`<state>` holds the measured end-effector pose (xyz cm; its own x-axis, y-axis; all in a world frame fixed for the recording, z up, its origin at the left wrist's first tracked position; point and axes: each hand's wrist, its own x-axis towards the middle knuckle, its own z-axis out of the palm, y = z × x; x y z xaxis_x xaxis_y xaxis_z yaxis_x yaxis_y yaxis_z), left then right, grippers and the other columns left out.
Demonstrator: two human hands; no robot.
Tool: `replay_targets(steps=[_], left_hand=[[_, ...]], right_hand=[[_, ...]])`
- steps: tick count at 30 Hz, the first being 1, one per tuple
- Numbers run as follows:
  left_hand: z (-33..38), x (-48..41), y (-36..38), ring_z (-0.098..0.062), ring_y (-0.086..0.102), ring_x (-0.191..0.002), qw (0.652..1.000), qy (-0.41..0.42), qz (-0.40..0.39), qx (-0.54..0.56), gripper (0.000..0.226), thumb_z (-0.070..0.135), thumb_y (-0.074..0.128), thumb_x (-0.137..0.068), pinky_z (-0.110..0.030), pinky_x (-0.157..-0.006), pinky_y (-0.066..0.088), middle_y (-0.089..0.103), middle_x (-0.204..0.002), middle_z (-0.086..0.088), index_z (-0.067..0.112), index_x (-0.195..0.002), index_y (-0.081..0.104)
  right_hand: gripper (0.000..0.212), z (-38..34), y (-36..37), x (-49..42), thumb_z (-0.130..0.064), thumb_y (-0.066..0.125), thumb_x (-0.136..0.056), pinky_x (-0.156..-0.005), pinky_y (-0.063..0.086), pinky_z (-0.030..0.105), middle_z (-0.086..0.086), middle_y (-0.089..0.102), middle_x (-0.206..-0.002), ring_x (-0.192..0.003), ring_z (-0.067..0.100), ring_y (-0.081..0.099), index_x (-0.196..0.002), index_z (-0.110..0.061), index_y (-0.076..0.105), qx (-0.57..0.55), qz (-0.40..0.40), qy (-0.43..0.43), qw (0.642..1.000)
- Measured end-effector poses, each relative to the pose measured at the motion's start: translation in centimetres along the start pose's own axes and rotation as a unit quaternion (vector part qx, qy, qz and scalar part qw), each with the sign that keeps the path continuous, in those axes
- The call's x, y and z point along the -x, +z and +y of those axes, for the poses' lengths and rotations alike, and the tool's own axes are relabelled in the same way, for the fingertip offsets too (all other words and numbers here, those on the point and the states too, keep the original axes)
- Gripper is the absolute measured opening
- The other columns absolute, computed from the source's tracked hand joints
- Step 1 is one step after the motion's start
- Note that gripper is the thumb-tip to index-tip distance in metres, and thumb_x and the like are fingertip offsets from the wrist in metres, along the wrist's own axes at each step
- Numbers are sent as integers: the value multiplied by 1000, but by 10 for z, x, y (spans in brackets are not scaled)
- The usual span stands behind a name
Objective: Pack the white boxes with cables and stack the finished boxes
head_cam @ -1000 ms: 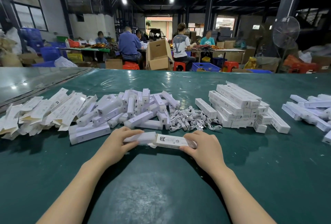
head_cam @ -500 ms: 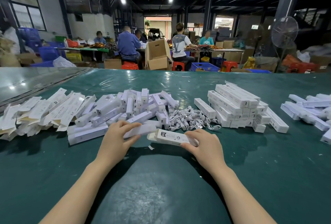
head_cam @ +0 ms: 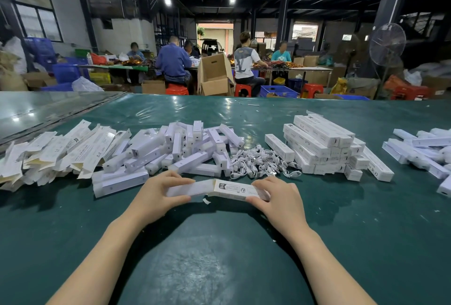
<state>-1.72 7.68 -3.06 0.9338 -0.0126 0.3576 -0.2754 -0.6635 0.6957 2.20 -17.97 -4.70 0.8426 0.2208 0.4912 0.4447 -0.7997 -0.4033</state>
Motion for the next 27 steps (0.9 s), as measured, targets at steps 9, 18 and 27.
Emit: replay_targets(steps=[9,18,27], left_hand=[[5,-4,15,-11,46,-92,993,27,-17,-112,36,16,70,-81,-20,-79,31,52,-92,10,30,-114,64],[24,-8,32,-18,56,-89,943,-163,249,149,23,13,69,-79,-27,-76,39,55,-94,2,19,-95,54],[50,0,65,-8,50,-92,959,-125,185,174,23,17,69,-79,-26,-81,37,54,-100,9,25,-89,50]], right_hand=[[29,-7,0,0,-41,63,-82,-77,21,25,-11,60,-104,-92,10,50,-106,-26,65,-23,-26,-38,999],[29,-9,0,-1,-38,66,-81,-77,25,27,-5,62,-101,-97,16,54,-103,-20,67,-28,26,-10,999],[28,-32,5,4,-36,67,-80,-75,36,30,-2,62,-95,-90,20,56,-99,-16,67,-43,47,-14,998]])
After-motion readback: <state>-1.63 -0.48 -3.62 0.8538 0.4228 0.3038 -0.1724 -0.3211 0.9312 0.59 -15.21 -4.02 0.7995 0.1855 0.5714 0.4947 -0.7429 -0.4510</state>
